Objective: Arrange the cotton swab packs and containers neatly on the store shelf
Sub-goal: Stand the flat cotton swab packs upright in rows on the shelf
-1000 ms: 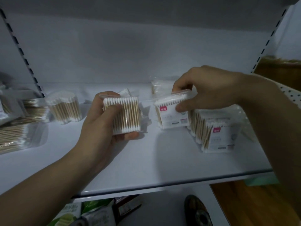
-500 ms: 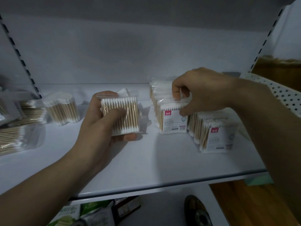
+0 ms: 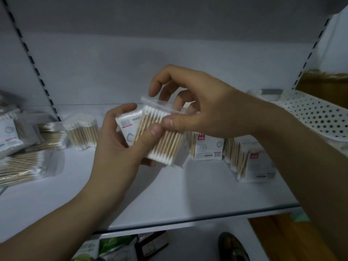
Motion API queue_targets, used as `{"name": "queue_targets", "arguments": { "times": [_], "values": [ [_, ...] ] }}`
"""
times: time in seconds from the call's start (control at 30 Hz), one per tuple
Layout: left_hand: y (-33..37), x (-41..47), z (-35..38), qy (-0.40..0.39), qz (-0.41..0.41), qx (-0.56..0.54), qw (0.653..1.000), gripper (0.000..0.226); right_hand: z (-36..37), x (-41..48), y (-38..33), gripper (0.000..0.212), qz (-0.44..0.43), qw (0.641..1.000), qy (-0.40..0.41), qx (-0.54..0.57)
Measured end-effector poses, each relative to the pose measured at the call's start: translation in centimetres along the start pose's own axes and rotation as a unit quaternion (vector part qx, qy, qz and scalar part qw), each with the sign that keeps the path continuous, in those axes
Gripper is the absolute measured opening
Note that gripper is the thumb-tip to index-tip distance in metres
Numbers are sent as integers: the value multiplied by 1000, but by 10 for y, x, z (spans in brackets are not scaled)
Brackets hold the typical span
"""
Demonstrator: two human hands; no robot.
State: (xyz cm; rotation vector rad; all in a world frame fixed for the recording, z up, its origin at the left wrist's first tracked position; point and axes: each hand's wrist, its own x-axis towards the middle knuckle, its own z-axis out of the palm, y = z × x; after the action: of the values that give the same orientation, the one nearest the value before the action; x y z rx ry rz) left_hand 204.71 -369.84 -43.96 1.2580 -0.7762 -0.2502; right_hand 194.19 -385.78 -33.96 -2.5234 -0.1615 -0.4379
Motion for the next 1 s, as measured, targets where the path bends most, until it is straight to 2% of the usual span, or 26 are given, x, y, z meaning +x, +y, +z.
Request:
{"name": "queue_targets", "arguments": {
  "times": [0.13,0.23,0.33,0.4,0.47,0.5,0.63,0.8,1.0],
  "values": [
    [-1,5,-6,3,-28,-8,1000,65,-9,-2,3,50,-36,996,-77,-13],
    [-1,7,-6,-27,-27,22,999,79,-10,-1,4,38,-50,996,-43,-61],
    [3,7,0,-7,-100,-30,995,79,-18,-3,7,24,-23,998,-1,-58],
    [3,7,0,9,-144,-58,988,59,-29,-8,7,17,0,999,30,-33],
    [-4,7,-5,15,-150,-50,987,23,-41,-17,7,25,33,999,42,2],
    [-7,6,-7,17,-150,-44,988,18,-47,-22,8,25,60,997,35,19],
    [-13,5,-9,11,-155,-39,987,27,-55,-31,18,15,146,987,-41,-45],
    [-14,4,-6,6,-152,-37,988,28,-49,-33,22,28,178,972,-120,-99],
    [-15,5,-4,5,-134,-24,991,29,-37,-26,25,23,159,964,-102,-184]
  ]
}}
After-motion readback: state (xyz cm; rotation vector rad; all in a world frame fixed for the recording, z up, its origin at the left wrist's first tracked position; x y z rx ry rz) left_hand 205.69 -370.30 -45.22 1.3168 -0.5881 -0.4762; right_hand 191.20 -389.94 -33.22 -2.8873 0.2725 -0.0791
